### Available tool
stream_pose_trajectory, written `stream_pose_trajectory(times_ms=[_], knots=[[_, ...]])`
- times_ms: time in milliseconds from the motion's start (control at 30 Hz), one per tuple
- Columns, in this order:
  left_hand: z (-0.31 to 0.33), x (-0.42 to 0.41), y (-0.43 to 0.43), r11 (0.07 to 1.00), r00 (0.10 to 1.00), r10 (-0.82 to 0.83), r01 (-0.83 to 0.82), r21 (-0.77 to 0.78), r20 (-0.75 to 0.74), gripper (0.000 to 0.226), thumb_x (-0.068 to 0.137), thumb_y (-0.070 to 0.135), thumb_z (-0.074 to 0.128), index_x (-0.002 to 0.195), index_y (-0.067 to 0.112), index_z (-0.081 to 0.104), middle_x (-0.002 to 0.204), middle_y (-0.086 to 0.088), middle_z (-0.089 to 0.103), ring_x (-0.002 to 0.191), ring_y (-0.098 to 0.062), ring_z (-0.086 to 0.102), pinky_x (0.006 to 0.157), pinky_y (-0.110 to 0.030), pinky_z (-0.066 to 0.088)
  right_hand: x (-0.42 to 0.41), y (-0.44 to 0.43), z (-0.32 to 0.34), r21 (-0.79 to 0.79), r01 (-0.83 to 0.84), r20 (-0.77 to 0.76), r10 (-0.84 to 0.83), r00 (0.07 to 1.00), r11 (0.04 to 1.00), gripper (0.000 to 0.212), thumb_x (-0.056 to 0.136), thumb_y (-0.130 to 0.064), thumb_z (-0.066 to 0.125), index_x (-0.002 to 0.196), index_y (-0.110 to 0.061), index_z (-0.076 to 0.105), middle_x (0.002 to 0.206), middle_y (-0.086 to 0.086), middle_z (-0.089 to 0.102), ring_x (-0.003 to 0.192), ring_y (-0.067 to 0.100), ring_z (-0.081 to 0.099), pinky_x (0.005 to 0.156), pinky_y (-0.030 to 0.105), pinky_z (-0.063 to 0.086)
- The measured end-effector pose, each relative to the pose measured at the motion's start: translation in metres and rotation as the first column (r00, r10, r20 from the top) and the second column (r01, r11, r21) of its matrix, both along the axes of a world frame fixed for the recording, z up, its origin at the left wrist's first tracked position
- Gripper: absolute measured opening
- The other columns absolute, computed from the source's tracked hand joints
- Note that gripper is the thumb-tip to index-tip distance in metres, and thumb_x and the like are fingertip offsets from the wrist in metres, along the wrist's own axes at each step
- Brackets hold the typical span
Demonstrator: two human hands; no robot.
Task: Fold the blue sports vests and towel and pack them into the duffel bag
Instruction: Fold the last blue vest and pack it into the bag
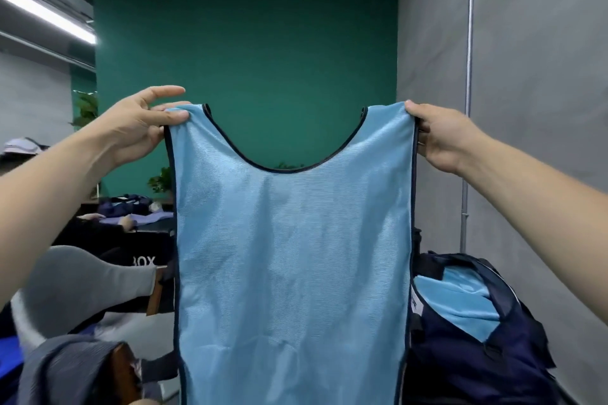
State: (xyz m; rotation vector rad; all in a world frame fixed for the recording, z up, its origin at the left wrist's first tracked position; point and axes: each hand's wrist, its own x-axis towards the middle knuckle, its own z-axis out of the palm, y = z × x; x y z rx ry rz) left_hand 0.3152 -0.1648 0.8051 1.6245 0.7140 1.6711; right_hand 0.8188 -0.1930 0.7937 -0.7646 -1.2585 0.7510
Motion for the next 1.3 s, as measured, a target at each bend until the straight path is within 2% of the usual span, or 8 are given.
stream_pose_trajectory(times_ms=[133,333,433,600,867,1033,1167,1300], knots=[[-0.031,0.008,0.056,0.996,0.998,0.047,-0.044,-0.077,0.034,0.06,0.089,-0.005,0.074,0.145,0.01,0.06,0.126,-0.01,0.077,0.112,-0.018,0.075,0.092,-0.024,0.058,0.003,0.048,-0.026,-0.056,0.1,0.097,-0.094,0.991,0.993,0.025,0.089,-0.028,0.082,0.111,-0.019,0.073,0.102,0.004,0.073,0.077,0.016,0.063,0.068,0.026,0.046],[-0.079,0.024,0.15,0.974,0.992,0.12,-0.124,-0.191,-0.033,0.046,0.089,-0.007,0.076,0.131,0.01,0.065,0.119,-0.01,0.078,0.088,-0.015,0.079,0.072,-0.023,0.062,0.01,0.147,-0.07,-0.157,0.242,0.169,-0.216,0.962,0.957,0.017,0.088,-0.019,0.085,0.103,-0.013,0.079,0.108,0.012,0.081,0.081,0.02,0.067,0.078,0.034,0.054],[-0.099,0.029,0.196,0.956,0.983,0.147,-0.169,-0.238,-0.108,0.048,0.09,-0.006,0.078,0.134,0.008,0.066,0.118,-0.009,0.079,0.085,-0.016,0.078,0.069,-0.026,0.063,0.009,0.194,-0.09,-0.215,0.287,0.173,-0.253,0.952,0.933,0.024,0.091,-0.021,0.083,0.109,-0.006,0.077,0.108,0.013,0.08,0.077,0.02,0.069,0.068,0.03,0.058],[-0.126,0.029,0.274,0.942,0.971,0.152,-0.199,-0.27,-0.185,0.049,0.087,-0.009,0.079,0.133,0.003,0.066,0.117,-0.013,0.078,0.092,-0.019,0.078,0.078,-0.027,0.062,0.004,0.262,-0.122,-0.263,0.311,0.203,-0.263,0.943,0.913,0.016,0.096,-0.018,0.079,0.108,-0.006,0.077,0.097,0.009,0.078,0.059,0.01,0.071,0.05,0.021,0.054],[-0.189,0.03,0.377,0.901,0.949,0.137,-0.239,-0.362,-0.283,0.041,0.086,-0.008,0.081,0.122,0.008,0.071,0.116,-0.011,0.079,0.096,-0.026,0.078,0.077,-0.034,0.062,0.007,0.358,-0.178,-0.368,0.345,0.263,-0.259,0.929,0.864,0.01,0.093,-0.017,0.081,0.087,-0.016,0.073,0.101,0.013,0.077,0.077,0.022,0.071,0.053,0.024,0.056],[-0.236,0.036,0.427,0.876,0.923,0.158,-0.296,-0.381,-0.352,0.039,0.087,-0.009,0.08,0.12,0.007,0.071,0.114,-0.014,0.078,0.097,-0.028,0.077,0.083,-0.037,0.063,0.013,0.406,-0.219,-0.417,0.392,0.322,-0.27,0.907,0.82,0.012,0.092,-0.017,0.083,0.091,-0.013,0.072,0.112,0.017,0.078,0.085,0.025,0.072,0.088,0.044,0.064],[-0.252,0.036,0.467,0.865,0.893,0.182,-0.345,-0.364,-0.412,0.038,0.084,-0.005,0.085,0.115,0.012,0.075,0.11,-0.011,0.079,0.104,-0.03,0.077,0.099,-0.046,0.061,0.016,0.44,-0.238,-0.467,0.439,0.345,-0.299,0.89,0.767,0.013,0.092,-0.015,0.082,0.098,-0.013,0.07,0.124,0.011,0.073,0.117,0.028,0.07,0.107,0.044,0.055],[-0.255,0.044,0.497,0.869,0.859,0.242,-0.398,-0.292,-0.451,0.033,0.083,-0.004,0.086,0.109,0.012,0.075,0.101,-0.007,0.077,0.099,-0.018,0.076,0.104,-0.04,0.059,0.015,0.472,-0.243,-0.487,0.46,0.341,-0.322,0.883,0.742,0.014,0.094,-0.016,0.081,0.102,-0.014,0.071,0.117,0.005,0.071,0.105,0.021,0.068,0.095,0.037,0.056]])
